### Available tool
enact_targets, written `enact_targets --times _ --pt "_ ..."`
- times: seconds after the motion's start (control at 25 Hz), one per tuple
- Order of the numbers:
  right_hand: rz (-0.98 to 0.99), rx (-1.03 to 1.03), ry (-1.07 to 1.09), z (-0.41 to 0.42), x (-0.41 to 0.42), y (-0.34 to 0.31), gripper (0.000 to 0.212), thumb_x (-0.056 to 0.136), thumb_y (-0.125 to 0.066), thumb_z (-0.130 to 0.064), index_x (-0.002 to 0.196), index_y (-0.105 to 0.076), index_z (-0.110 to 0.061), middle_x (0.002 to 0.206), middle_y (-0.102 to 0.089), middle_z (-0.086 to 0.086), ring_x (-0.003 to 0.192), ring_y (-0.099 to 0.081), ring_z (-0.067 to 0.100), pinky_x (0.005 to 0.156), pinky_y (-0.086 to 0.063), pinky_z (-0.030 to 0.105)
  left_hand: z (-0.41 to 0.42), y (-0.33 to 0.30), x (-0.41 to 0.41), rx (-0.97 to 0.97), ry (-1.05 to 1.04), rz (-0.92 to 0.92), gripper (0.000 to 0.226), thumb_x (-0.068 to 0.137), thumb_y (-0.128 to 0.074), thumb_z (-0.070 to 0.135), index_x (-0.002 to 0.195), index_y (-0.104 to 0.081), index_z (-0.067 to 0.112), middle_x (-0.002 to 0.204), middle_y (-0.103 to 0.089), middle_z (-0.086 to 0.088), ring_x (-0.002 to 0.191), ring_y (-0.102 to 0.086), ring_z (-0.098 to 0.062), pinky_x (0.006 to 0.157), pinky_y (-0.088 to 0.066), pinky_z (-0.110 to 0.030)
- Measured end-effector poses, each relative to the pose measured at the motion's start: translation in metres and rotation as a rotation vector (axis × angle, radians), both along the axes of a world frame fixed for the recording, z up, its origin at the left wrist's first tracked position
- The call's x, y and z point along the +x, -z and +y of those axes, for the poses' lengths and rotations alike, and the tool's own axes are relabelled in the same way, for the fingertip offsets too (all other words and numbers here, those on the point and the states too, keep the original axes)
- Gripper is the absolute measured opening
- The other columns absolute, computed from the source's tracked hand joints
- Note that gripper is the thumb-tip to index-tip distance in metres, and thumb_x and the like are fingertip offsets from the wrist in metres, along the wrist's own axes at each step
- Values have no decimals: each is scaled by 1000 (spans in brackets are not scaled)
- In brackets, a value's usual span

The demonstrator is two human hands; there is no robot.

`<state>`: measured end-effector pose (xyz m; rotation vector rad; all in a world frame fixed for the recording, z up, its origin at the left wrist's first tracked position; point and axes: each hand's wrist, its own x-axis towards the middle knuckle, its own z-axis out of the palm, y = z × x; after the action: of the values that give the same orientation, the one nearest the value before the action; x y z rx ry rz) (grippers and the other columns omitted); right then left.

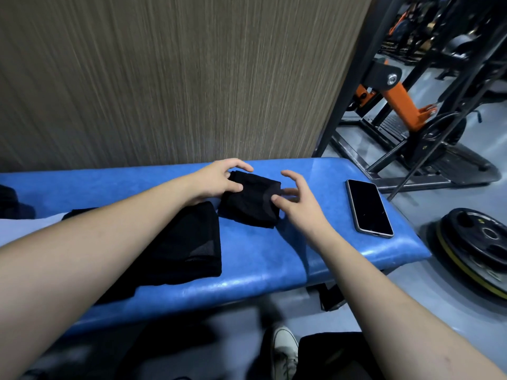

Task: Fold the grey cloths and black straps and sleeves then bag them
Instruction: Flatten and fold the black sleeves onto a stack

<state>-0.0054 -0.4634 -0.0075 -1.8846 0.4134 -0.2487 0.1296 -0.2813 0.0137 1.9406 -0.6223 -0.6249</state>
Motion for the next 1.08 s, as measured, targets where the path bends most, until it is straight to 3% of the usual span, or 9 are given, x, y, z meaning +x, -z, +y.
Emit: enact_targets --times 0.08,0.2,0.36,0.44,0.6,0.76,0.88,0.92,1.08 --pt "-12 94 -119 -2 -2 3 51 95 -63 -9 136 -50 -36 111 -66 21 79 -60 19 67 -49 17 0 -6 -1 -56 12 1 40 93 -60 -1 117 -66 31 79 -52 -11 69 -55 -14 59 -47 -20" --pt "-105 283 -173 -1 -3 1 44 94 -63 -2 130 -61 -28 113 -69 15 93 -65 18 80 -53 26 1 -16 -7 -175 46 39 36 95 -57 -4 115 -67 23 99 -65 -11 87 -63 -16 68 -52 -22" --pt "-200 436 -160 6 -5 -10 39 88 -64 8 121 -67 -14 114 -69 7 92 -65 23 70 -53 29 12 -34 -17 -196 9 -7 30 96 -56 -1 107 -71 22 102 -68 -4 91 -63 -12 79 -52 -25" --pt "-231 416 -158 19 -8 -21 40 86 -64 10 119 -67 -12 110 -66 7 77 -58 28 56 -48 31 26 -47 -27 -169 -3 19 25 95 -62 5 113 -69 21 107 -71 -2 95 -67 -13 86 -53 -28" --pt "-203 385 -186 52 -12 -43 43 86 -65 9 124 -64 -10 112 -61 10 72 -48 29 49 -38 32 70 -75 -51 -74 -32 36 40 87 -73 7 124 -65 22 124 -69 -6 113 -67 -20 99 -51 -36" --pt "-103 351 -234 90 -19 -52 40 87 -65 7 122 -64 -12 106 -59 9 74 -47 26 47 -34 27 118 -90 -78 18 -119 -51 42 87 -73 7 125 -64 24 117 -72 -3 77 -66 -10 74 -54 -23" --pt "-25 288 -263 124 -24 -57 37 88 -65 2 120 -64 -16 105 -60 4 69 -52 19 45 -36 20 154 -92 -95 103 -201 -82 41 87 -73 14 123 -65 31 62 -66 9 52 -55 -7 53 -46 -19" --pt "-10 263 -268 130 -24 -57 37 89 -65 1 120 -64 -18 107 -61 2 67 -54 16 45 -38 18 159 -91 -98 117 -224 -94 41 86 -73 15 122 -65 33 55 -61 10 50 -54 -6 51 -45 -18" --pt "19 136 -257 146 -24 -51 37 89 -66 -4 121 -64 -22 108 -62 -7 69 -60 12 53 -46 16 171 -80 -101 158 -250 -170 39 87 -71 14 121 -64 31 63 -60 15 49 -52 0 50 -41 -13"
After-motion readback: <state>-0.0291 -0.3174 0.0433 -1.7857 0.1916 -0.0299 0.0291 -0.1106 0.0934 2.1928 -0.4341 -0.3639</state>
